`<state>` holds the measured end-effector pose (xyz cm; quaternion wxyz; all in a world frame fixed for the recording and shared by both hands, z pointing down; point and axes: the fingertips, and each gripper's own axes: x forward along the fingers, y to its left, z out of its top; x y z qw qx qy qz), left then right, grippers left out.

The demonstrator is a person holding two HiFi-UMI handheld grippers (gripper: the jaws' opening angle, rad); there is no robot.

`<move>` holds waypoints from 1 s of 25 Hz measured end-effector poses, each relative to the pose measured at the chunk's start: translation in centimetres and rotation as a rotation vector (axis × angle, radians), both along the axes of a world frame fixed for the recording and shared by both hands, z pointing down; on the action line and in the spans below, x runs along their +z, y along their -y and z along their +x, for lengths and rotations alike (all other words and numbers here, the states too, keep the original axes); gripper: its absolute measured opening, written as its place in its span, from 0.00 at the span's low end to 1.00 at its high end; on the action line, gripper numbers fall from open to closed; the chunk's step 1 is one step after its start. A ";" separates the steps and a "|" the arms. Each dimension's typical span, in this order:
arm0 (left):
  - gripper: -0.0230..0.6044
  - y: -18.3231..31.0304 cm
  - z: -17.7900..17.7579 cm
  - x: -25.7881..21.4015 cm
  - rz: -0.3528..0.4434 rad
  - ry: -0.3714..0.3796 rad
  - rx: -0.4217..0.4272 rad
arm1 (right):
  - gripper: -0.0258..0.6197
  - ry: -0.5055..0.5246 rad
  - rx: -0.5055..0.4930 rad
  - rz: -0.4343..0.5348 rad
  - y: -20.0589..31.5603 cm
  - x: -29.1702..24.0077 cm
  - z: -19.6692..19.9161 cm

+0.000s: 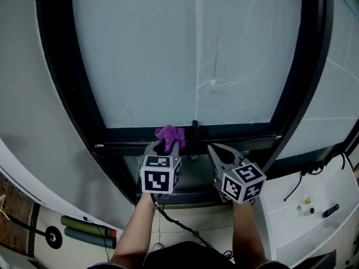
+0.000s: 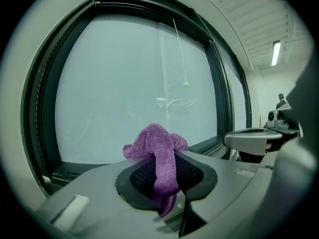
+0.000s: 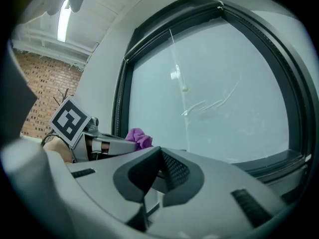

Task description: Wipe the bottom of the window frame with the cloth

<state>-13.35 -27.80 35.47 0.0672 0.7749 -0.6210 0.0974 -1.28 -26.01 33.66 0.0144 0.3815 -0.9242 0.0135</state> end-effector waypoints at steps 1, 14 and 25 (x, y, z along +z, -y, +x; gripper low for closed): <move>0.17 -0.1 -0.4 0.1 0.001 0.002 -0.002 | 0.06 -0.002 -0.002 0.001 0.1 0.0 -0.4; 0.17 -0.4 -2.7 0.6 0.012 -0.002 0.014 | 0.06 -0.048 -0.010 0.014 0.8 0.4 -3.5; 0.17 -0.8 -3.7 0.1 0.021 0.005 0.017 | 0.06 -0.060 -0.027 0.022 0.6 0.1 -4.7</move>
